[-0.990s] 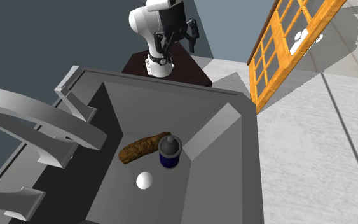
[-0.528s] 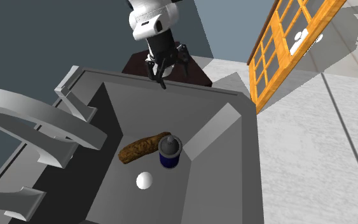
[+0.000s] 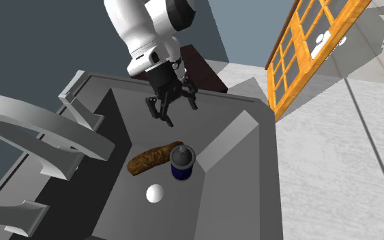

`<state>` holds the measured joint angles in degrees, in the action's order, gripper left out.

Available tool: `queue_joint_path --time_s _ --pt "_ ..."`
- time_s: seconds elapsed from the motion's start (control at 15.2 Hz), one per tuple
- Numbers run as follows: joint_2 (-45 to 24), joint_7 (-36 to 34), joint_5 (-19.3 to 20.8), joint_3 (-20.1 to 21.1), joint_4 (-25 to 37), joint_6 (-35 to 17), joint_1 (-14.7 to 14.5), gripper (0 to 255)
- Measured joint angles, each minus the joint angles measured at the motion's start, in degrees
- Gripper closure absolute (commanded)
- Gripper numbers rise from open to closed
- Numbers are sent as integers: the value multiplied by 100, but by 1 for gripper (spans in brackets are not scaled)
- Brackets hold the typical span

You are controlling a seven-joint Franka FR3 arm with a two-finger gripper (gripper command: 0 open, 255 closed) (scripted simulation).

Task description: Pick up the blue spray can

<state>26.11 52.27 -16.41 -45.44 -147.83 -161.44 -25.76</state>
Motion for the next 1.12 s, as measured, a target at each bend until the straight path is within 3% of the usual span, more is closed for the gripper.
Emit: queue_joint_path --time_s 0.26,0.33,0.4,0.59,0.92,0.99,1.12 --pt "-102 1609 -1005 -2131 679 -591 -2239 0" --pt "-19 1974 -1161 -2744 894 -708 -2878 0" --pt "115 2228 -1213 -3155 1022 -822 -3318 0" --pt "348 2544 -1226 -3765 1105 -1069 -3941 0" --pt "612 2787 -1210 -4269 1028 -1418 -4439 0" --pt "633 2805 -1206 -4313 1028 -1441 -4480 255" --pt "648 2818 -1202 -4336 1030 -1458 -4506 255"
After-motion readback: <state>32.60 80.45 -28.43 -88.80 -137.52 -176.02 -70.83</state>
